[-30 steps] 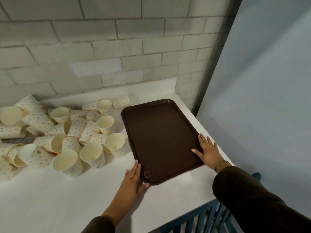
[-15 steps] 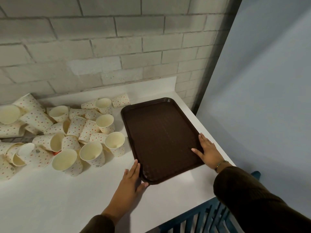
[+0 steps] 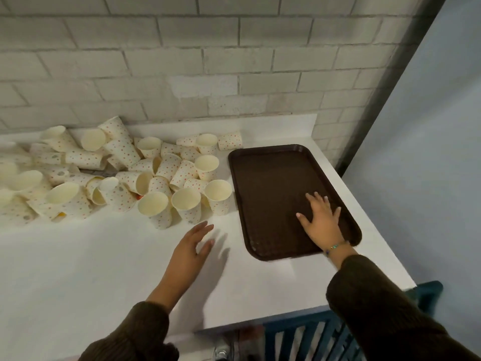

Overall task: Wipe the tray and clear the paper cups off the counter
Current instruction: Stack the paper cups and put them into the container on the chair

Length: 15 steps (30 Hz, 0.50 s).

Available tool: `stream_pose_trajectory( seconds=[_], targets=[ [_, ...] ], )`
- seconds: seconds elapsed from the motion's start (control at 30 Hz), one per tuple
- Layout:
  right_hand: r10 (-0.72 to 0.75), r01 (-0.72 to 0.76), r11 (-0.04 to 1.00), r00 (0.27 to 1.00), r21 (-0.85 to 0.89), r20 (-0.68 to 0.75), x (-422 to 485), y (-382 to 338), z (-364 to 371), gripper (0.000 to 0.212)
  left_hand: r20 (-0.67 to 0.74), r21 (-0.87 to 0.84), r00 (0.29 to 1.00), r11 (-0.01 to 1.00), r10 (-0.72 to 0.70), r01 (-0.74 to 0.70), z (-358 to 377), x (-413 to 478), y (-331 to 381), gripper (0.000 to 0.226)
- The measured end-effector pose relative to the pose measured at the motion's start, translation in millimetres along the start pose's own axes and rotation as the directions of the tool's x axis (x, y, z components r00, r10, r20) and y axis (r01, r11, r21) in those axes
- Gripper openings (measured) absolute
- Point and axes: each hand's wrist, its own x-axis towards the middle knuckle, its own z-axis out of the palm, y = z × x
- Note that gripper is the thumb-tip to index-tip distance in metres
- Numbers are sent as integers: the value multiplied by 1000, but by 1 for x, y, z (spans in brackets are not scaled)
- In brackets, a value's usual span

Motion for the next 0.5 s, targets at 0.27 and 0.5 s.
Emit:
stream_pose_trajectory(
  seconds=[0.27,0.5],
  targets=[
    [-396,396,902,917,173,-36,-68,-161,51,46,-261,-99,956,989,-132,110,-79,-27,-55,27],
    [-501,501,864,865,48,-23,-63,-253,82,48,-333,-145,921,976,-203,163,-137,-28,-106,25]
  ],
)
